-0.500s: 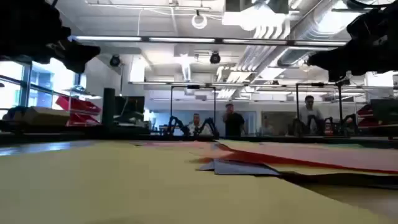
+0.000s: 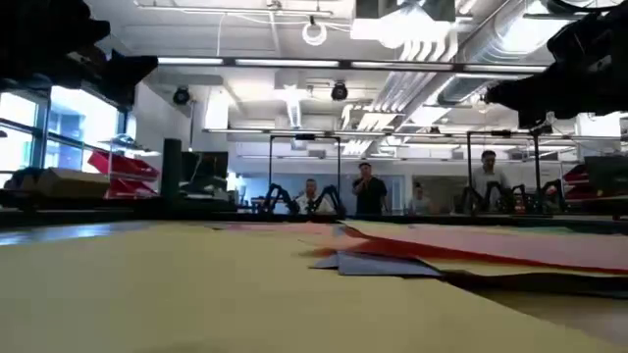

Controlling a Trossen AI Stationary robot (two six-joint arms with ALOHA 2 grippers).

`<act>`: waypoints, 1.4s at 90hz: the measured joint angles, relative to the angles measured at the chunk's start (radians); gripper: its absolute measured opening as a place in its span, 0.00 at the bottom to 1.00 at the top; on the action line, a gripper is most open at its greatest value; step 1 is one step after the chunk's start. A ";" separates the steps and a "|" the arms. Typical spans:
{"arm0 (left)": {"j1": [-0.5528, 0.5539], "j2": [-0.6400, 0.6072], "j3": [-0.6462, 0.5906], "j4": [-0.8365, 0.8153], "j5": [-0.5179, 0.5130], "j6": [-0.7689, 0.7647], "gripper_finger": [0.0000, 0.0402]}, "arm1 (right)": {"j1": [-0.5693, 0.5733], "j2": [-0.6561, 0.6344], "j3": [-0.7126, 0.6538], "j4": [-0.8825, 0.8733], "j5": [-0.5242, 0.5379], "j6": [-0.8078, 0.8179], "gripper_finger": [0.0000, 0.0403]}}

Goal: Organize paper
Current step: Move the yellow paper to the top left of the table

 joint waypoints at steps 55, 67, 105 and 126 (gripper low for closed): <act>0.000 0.001 0.000 -0.060 -0.025 -0.049 0.78 | 0.000 0.001 0.000 0.043 0.023 0.007 0.00; 0.000 0.002 0.000 -0.064 -0.161 -0.220 0.78 | 0.000 0.001 0.000 0.172 0.034 0.002 0.00; 0.011 0.082 0.124 -0.078 -0.386 -0.313 0.78 | 0.000 0.001 0.000 0.437 0.283 0.296 0.00; 0.062 0.301 0.295 -0.115 -0.385 -0.335 0.78 | -0.001 0.023 0.000 0.523 0.663 0.867 0.00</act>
